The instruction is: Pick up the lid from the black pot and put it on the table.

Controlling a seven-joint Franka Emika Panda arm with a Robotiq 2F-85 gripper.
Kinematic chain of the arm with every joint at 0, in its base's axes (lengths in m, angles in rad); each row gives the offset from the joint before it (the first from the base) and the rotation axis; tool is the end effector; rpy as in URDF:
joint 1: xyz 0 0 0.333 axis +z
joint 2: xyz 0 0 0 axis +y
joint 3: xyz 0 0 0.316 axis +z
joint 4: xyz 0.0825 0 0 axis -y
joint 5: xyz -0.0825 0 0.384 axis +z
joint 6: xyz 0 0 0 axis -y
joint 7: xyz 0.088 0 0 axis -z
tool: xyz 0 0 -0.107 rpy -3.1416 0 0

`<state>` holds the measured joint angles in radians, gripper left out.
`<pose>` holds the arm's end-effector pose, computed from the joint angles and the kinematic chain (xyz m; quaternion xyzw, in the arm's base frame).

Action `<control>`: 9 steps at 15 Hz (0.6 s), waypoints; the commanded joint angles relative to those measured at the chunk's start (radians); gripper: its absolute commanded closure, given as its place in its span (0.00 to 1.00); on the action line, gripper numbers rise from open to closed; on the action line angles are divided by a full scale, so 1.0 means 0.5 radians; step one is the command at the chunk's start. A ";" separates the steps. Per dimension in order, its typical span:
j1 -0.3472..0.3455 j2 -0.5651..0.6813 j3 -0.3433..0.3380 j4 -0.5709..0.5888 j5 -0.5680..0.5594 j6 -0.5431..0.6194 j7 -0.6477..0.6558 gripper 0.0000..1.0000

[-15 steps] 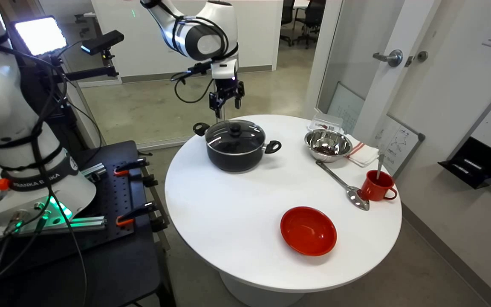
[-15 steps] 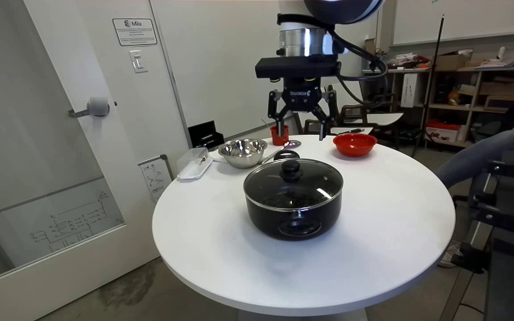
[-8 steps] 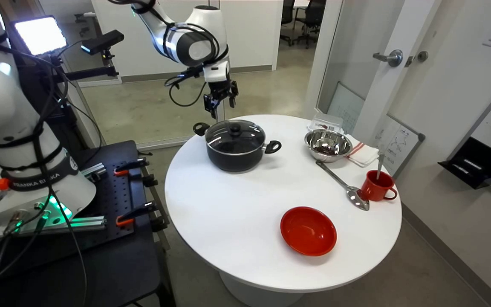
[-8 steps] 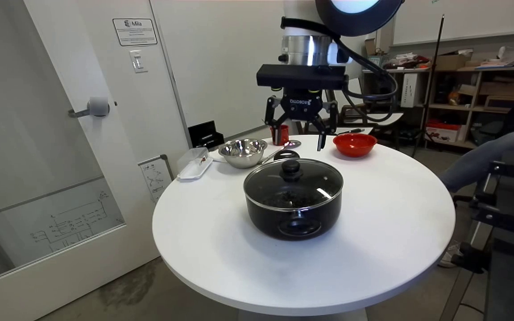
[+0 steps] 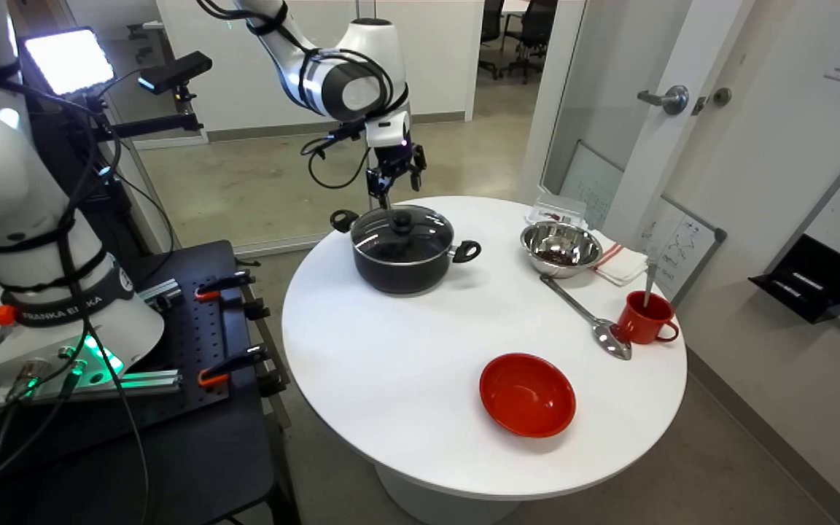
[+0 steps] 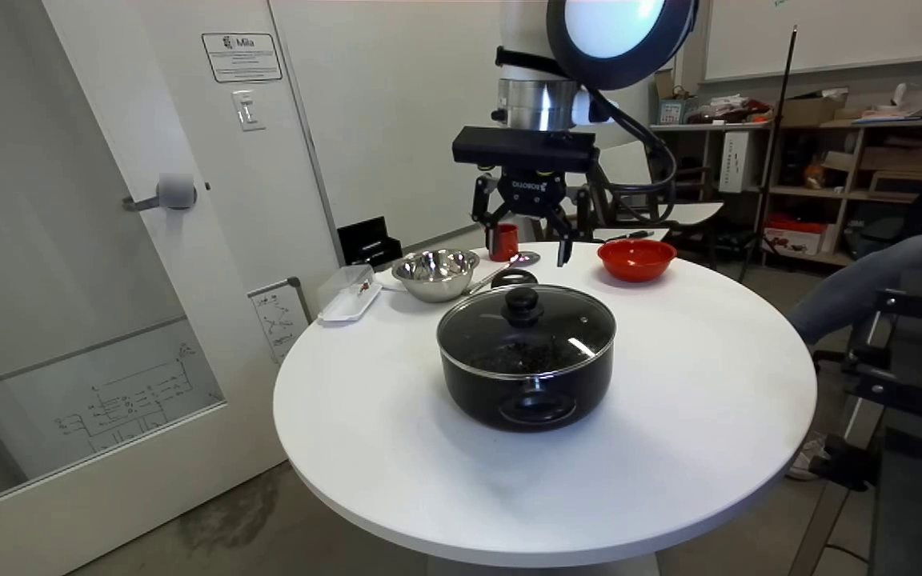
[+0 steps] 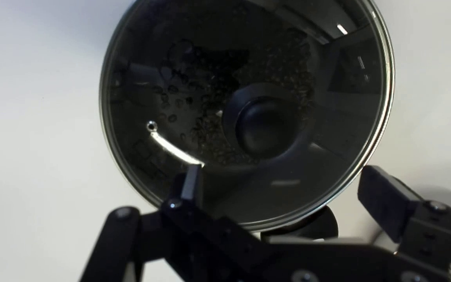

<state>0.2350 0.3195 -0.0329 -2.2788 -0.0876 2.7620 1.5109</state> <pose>0.5389 0.1140 0.2298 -0.8145 0.5739 -0.0720 0.0455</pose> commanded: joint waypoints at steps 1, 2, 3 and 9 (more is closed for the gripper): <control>0.060 0.116 -0.047 0.149 -0.024 -0.050 0.064 0.00; 0.082 0.153 -0.065 0.185 -0.042 -0.064 0.081 0.00; 0.099 0.184 -0.077 0.215 -0.048 -0.080 0.089 0.00; 0.180 0.354 -0.162 0.363 -0.073 -0.169 0.175 0.00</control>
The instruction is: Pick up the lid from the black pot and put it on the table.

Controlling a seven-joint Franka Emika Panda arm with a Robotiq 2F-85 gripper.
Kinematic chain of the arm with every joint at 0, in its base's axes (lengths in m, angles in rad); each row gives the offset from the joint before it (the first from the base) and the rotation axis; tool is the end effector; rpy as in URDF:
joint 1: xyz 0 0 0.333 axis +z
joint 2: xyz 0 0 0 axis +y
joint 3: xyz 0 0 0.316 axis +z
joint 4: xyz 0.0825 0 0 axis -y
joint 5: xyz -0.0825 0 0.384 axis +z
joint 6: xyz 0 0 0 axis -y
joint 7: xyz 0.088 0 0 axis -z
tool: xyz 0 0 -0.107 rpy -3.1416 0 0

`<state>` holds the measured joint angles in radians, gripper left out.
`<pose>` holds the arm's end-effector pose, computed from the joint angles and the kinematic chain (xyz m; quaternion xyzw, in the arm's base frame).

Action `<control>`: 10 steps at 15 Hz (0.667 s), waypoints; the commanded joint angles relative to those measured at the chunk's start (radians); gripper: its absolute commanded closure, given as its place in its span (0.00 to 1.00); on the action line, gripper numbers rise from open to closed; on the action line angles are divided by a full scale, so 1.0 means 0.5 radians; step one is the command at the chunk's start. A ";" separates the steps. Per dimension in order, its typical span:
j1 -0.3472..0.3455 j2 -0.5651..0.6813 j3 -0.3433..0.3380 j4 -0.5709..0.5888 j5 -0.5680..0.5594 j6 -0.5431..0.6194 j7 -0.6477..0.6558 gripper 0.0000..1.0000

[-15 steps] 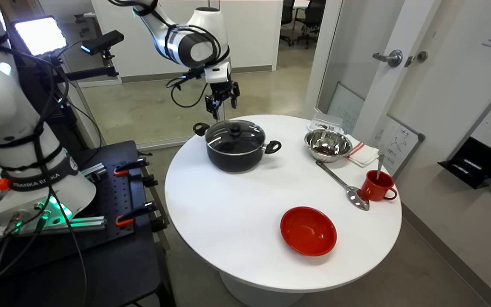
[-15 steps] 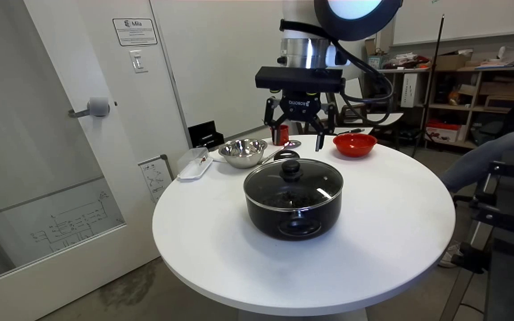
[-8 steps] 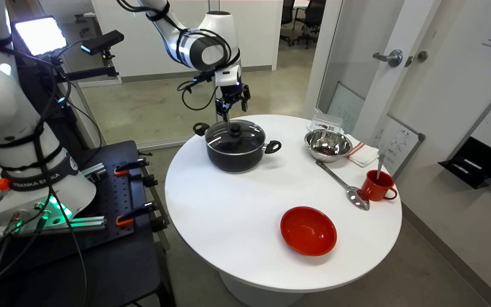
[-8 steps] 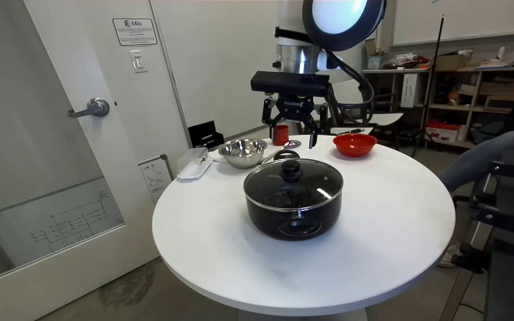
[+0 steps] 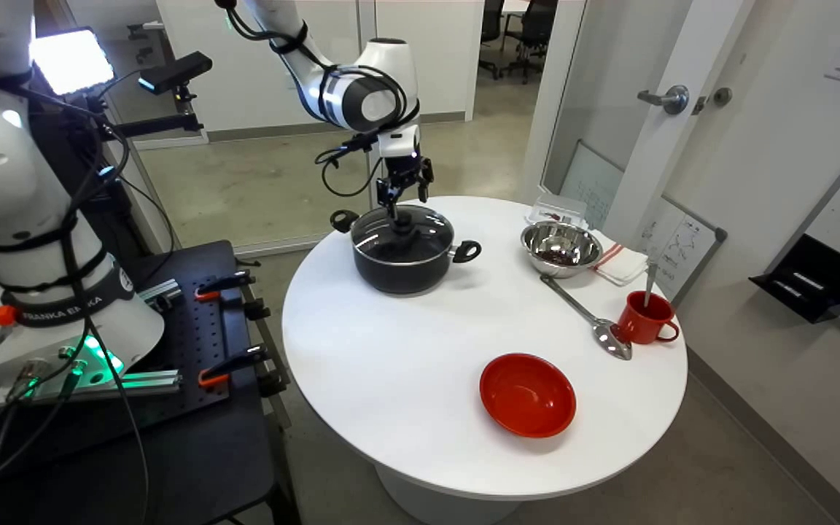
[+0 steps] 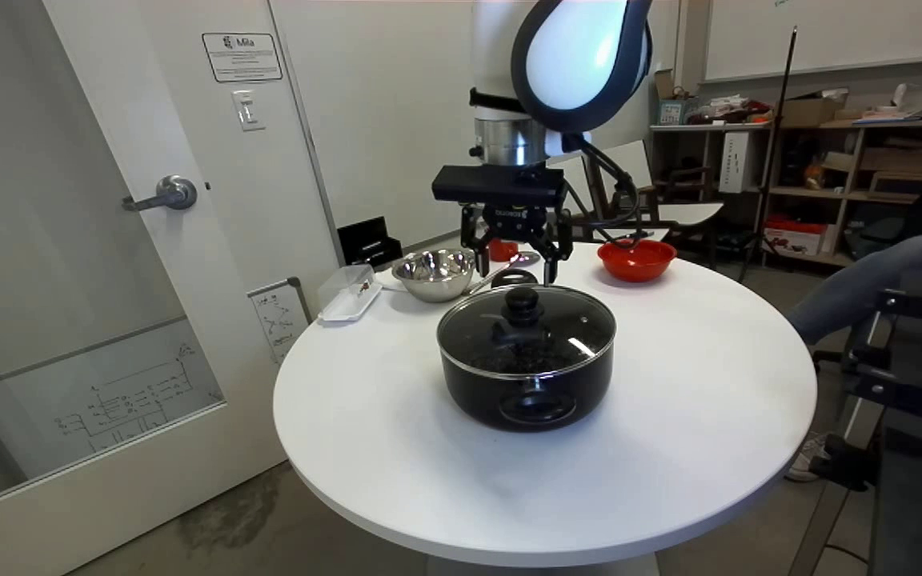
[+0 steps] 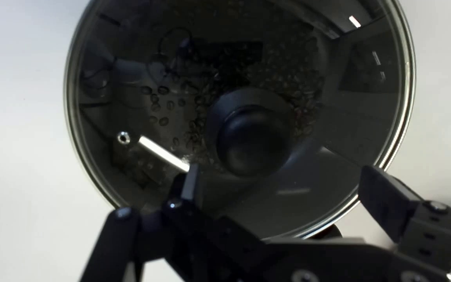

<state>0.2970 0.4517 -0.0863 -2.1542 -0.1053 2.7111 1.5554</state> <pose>0.5644 0.1243 0.1967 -0.8118 0.5800 -0.0666 0.0133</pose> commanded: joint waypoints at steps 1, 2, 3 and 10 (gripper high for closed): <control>0.064 0.096 -0.063 0.121 -0.035 -0.079 0.093 0.00; 0.071 0.105 -0.071 0.130 -0.033 -0.088 0.102 0.00; 0.072 0.095 -0.066 0.121 -0.019 -0.106 0.109 0.00; 0.035 0.070 0.001 0.117 0.044 -0.262 0.123 0.00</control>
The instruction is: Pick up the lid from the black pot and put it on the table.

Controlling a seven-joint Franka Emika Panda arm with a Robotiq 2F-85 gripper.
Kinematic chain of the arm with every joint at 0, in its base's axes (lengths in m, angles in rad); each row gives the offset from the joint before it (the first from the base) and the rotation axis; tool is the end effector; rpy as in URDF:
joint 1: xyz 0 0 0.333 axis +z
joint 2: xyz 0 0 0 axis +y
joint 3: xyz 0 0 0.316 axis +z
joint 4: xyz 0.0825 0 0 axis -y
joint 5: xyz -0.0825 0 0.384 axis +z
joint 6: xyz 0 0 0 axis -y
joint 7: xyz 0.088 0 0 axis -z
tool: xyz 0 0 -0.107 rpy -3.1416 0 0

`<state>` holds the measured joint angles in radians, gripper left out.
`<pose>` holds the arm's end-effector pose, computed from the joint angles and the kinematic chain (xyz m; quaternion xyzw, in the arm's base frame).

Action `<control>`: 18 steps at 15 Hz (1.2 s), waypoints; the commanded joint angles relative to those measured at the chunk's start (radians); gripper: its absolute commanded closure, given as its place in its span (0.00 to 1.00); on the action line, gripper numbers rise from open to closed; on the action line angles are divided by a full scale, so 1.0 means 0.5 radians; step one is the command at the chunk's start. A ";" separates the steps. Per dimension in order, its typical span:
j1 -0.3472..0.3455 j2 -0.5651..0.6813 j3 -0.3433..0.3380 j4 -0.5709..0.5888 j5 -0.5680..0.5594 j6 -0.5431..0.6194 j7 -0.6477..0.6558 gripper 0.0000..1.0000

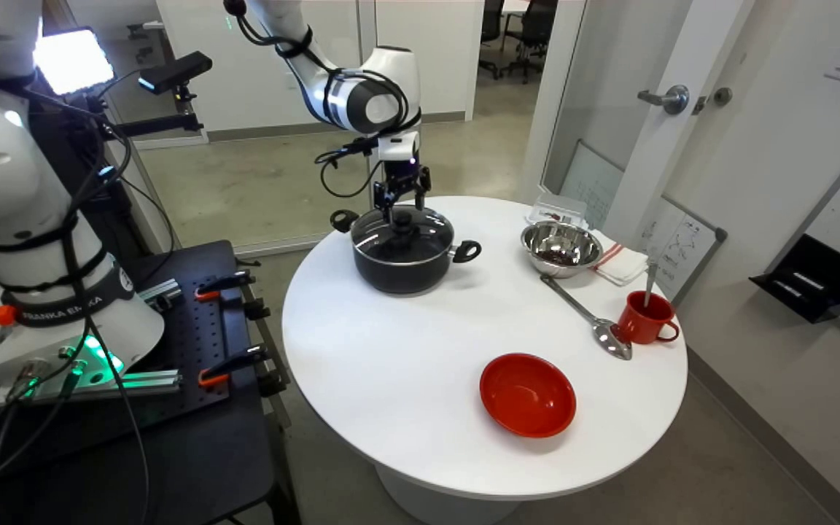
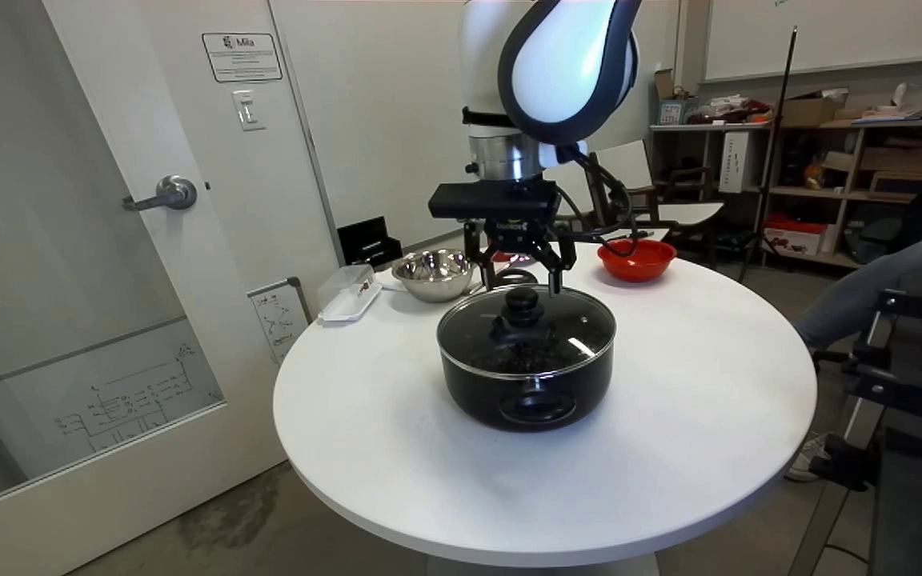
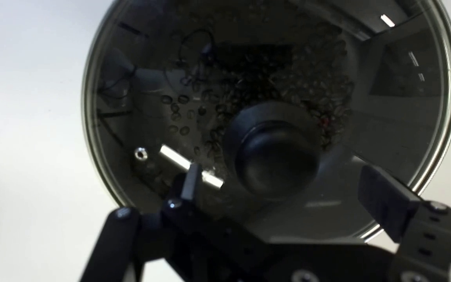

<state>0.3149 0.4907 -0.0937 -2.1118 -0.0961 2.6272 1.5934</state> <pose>0.5658 0.1293 0.1819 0.8019 -0.5955 0.0441 0.0185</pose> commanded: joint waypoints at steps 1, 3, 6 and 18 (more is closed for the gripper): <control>-0.010 -0.004 0.025 0.036 0.035 -0.105 0.039 0.00; -0.027 0.006 0.038 0.047 0.054 -0.120 0.025 0.00; -0.044 0.024 0.045 0.065 0.077 -0.154 0.024 0.00; -0.117 0.075 0.115 0.111 0.167 -0.186 -0.017 0.00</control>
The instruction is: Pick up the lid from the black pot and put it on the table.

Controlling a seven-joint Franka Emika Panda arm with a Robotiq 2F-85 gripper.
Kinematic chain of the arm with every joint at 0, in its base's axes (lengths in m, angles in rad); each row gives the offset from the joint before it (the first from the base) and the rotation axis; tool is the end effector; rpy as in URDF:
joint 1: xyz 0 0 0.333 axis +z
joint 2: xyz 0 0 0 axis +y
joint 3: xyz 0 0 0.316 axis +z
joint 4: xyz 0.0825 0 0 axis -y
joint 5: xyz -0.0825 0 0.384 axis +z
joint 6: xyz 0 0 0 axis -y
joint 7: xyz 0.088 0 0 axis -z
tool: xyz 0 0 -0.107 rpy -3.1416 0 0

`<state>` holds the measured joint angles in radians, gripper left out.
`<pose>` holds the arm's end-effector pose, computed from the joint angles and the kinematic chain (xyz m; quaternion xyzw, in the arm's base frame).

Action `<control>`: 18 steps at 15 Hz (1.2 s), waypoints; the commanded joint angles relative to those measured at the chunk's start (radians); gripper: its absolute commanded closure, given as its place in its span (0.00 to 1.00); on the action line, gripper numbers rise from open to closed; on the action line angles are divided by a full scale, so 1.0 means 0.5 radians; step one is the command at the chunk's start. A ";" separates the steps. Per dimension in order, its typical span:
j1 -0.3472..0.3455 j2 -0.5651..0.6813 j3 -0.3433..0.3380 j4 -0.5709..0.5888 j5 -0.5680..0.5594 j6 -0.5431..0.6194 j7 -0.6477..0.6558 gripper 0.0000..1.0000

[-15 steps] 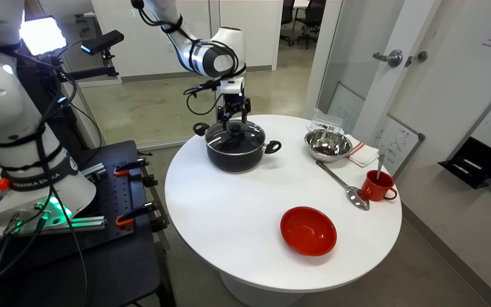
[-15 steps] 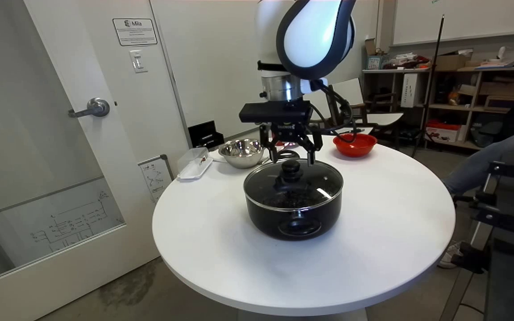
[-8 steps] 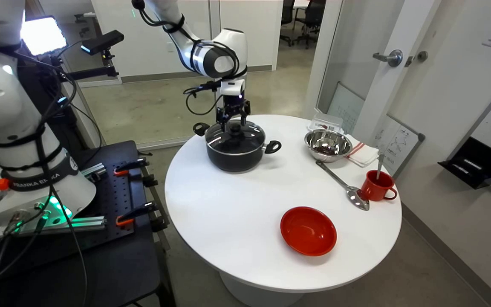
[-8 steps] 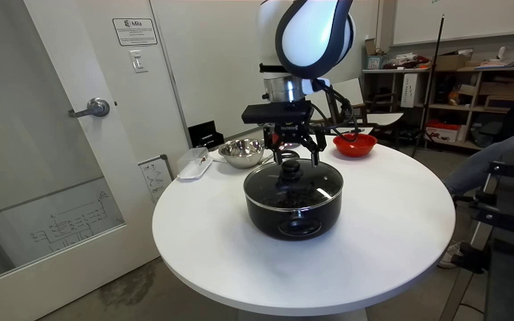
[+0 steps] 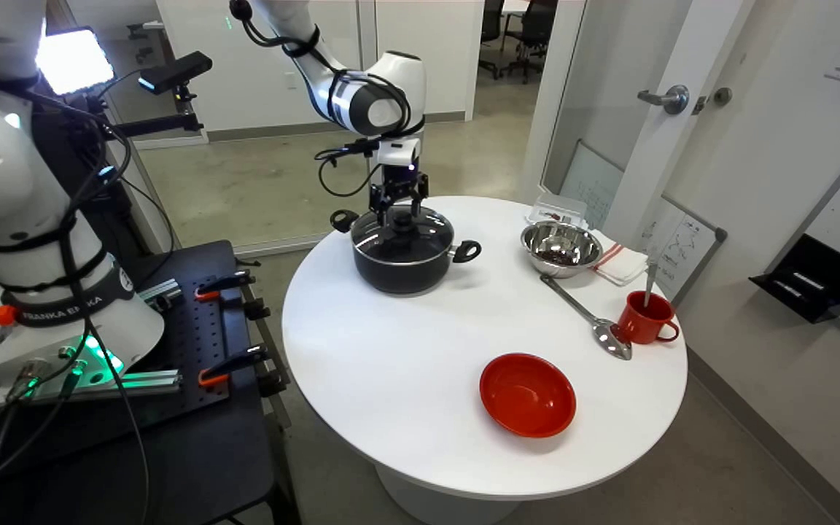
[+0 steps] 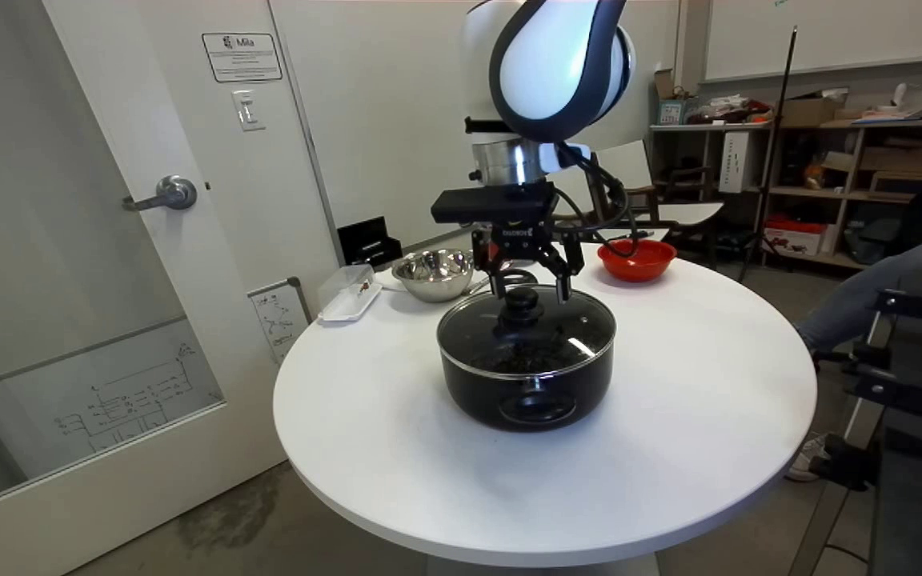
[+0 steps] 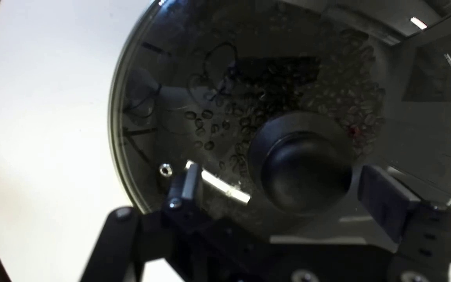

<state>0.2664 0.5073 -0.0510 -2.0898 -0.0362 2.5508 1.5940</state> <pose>0.5647 0.1238 0.1728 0.7827 -0.6215 0.0032 0.0318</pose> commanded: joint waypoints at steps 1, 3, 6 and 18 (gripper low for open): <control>-0.024 0.041 0.037 0.064 0.053 -0.022 -0.027 0.00; -0.034 0.043 0.052 0.064 0.066 -0.008 -0.046 0.00; -0.033 0.052 0.051 0.073 0.067 0.008 -0.039 0.00; -0.047 0.066 0.042 0.106 0.064 0.037 -0.039 0.73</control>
<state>0.2528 0.5223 -0.0375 -2.0577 -0.0275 2.5652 1.5930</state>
